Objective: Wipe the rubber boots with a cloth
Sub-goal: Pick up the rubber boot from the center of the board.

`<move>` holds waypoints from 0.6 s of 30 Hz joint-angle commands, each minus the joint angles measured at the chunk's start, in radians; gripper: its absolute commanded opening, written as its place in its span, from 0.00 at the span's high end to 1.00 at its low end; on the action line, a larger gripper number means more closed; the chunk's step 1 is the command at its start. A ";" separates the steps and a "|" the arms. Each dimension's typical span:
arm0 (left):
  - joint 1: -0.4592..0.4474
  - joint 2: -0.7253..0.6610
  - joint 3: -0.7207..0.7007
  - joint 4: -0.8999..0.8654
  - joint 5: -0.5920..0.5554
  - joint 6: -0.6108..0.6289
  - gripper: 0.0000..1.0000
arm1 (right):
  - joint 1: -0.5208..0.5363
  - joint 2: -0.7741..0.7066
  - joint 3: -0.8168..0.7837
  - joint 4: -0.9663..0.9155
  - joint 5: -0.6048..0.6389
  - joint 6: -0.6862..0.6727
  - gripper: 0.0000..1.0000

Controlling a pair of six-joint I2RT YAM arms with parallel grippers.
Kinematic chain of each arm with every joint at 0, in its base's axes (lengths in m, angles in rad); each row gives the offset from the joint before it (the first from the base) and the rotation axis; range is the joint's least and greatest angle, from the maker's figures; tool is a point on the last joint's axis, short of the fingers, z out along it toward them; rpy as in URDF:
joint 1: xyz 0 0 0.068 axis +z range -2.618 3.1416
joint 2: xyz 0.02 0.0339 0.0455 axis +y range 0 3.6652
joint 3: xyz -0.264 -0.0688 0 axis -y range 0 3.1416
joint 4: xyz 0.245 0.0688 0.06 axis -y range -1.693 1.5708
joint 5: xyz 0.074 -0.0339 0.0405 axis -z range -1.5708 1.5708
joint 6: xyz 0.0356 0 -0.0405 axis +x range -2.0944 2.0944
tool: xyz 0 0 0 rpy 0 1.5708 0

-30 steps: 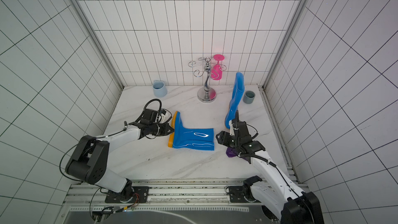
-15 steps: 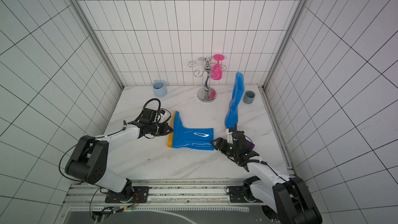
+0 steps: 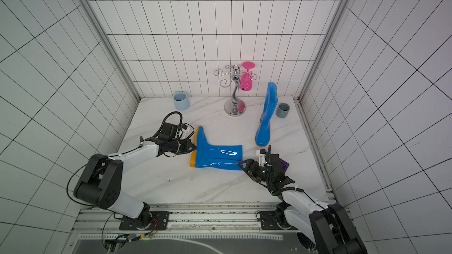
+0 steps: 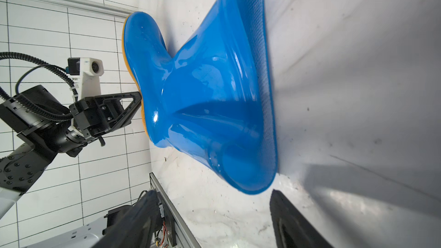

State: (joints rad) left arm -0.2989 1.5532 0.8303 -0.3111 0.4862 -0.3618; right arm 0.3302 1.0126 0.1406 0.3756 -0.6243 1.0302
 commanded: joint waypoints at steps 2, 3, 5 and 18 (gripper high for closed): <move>0.033 0.059 -0.051 -0.123 -0.264 0.015 0.88 | 0.013 -0.003 -0.047 0.022 -0.020 0.046 0.25; 0.033 0.060 -0.051 -0.122 -0.265 0.016 0.88 | 0.015 -0.003 -0.047 0.020 -0.020 0.049 0.25; 0.033 0.060 -0.050 -0.120 -0.259 0.016 0.88 | 0.018 0.002 -0.047 0.022 -0.023 0.052 0.24; 0.033 0.053 -0.059 -0.112 -0.250 0.016 0.88 | 0.032 0.074 -0.047 0.073 -0.006 0.092 0.23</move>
State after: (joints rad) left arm -0.2989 1.5494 0.8291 -0.3115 0.4828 -0.3618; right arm 0.3546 1.0607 0.1356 0.4034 -0.6380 1.0969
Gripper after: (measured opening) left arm 0.123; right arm 0.773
